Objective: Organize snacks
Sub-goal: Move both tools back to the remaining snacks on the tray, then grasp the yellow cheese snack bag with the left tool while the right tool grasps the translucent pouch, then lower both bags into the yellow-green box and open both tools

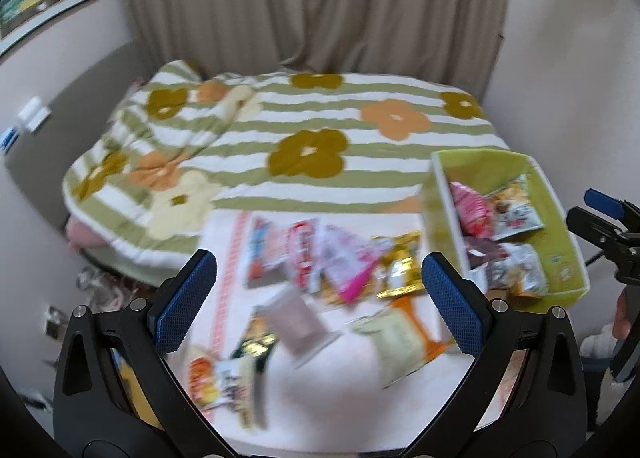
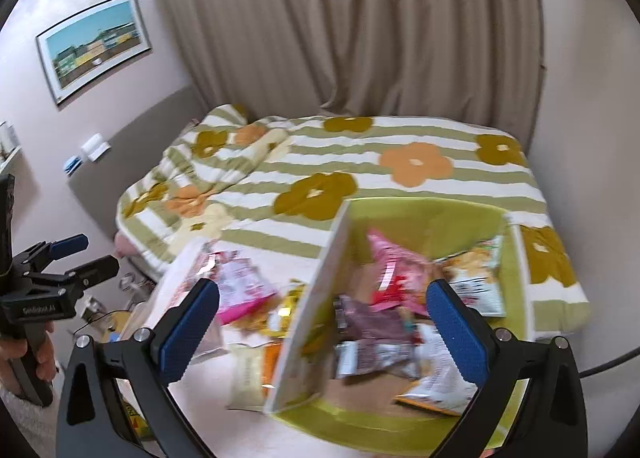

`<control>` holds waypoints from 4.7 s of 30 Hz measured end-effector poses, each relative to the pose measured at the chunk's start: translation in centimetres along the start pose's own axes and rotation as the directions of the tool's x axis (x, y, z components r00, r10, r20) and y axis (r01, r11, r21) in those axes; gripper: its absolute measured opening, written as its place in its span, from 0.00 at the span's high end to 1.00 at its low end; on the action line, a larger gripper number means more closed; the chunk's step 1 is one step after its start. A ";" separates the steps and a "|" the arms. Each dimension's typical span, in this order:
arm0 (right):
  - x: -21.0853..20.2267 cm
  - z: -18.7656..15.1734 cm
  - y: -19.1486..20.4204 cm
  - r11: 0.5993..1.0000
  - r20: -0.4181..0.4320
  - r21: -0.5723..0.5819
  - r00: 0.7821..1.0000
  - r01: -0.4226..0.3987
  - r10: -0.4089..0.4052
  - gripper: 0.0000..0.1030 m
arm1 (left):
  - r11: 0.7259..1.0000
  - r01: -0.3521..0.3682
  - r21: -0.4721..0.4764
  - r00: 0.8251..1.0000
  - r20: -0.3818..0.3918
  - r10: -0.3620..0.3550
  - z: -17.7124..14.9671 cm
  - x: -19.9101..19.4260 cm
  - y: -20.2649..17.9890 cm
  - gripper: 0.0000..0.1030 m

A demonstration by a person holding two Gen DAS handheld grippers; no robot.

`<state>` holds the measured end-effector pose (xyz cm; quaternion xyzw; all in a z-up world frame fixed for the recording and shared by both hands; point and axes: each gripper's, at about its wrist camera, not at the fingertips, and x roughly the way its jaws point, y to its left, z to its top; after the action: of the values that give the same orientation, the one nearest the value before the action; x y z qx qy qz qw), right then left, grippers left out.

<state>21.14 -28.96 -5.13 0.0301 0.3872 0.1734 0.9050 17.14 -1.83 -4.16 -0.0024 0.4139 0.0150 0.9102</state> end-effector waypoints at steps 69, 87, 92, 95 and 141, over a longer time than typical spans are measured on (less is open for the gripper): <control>27.1 -12.6 19.0 0.965 -0.451 -0.161 0.885 -0.209 0.116 0.07 | 0.987 -0.007 -0.158 0.904 -0.424 -0.062 -16.4 15.6 14.9 0.34; 25.9 -12.1 20.3 0.957 -0.393 -0.217 0.915 -0.195 0.097 0.43 | 0.986 0.031 -0.163 0.928 -0.362 -0.089 -14.7 12.5 14.7 0.34; 22.8 -11.0 20.2 0.967 -0.351 -0.184 0.931 -0.175 0.102 0.43 | 0.989 0.062 -0.137 0.947 -0.305 -0.101 -13.4 10.0 14.4 0.34; 20.1 -9.7 19.9 0.977 -0.309 -0.151 0.946 -0.150 0.098 0.43 | 0.991 0.078 -0.113 0.958 -0.268 -0.106 -12.1 8.4 14.2 0.34; -2.1 -7.7 -11.8 0.944 -0.112 0.293 0.986 0.151 -0.122 0.43 | 0.874 0.374 0.310 0.915 -0.274 -0.295 -2.6 10.8 -26.0 0.04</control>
<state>17.76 -41.35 -11.31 0.1322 0.4517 0.0507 0.8808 23.00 -27.63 -14.21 0.0887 0.5004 -0.2191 0.8329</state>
